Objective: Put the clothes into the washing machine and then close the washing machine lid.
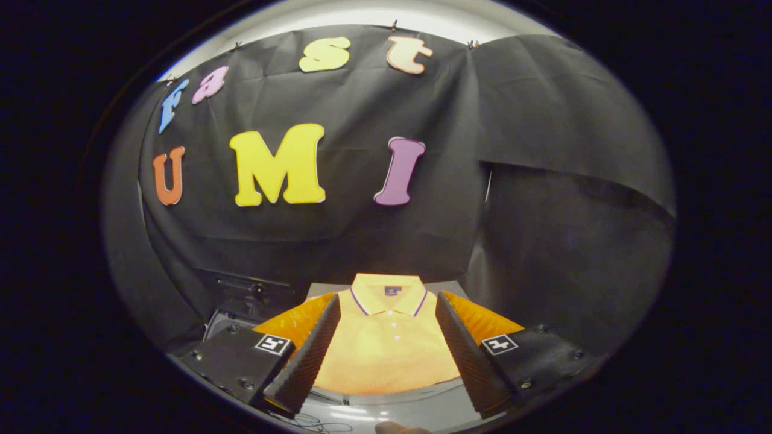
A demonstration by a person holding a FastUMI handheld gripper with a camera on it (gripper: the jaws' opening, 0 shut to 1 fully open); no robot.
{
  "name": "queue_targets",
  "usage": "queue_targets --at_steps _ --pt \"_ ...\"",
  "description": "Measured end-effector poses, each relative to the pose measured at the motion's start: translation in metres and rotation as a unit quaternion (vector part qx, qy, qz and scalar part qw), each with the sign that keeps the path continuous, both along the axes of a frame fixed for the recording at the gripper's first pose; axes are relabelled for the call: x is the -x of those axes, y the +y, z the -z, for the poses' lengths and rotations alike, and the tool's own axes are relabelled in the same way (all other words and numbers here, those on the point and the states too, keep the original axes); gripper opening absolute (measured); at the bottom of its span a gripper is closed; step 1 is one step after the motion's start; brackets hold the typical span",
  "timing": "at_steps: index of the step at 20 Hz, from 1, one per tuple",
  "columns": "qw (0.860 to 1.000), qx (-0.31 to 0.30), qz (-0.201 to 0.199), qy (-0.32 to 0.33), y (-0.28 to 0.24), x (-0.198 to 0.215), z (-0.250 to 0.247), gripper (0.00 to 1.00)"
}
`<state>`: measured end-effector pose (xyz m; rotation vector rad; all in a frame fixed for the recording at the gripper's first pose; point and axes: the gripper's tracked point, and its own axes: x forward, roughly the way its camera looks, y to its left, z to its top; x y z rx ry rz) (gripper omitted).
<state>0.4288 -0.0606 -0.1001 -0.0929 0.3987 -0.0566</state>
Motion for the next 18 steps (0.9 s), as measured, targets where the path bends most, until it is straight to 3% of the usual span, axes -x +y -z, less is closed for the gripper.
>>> queue_targets --at_steps 8,18 --pt "0.993 0.005 0.025 0.112 -0.036 -0.08 0.089 1.0" --pt "0.971 -0.017 0.026 0.237 -0.037 -0.096 0.169 1.0"
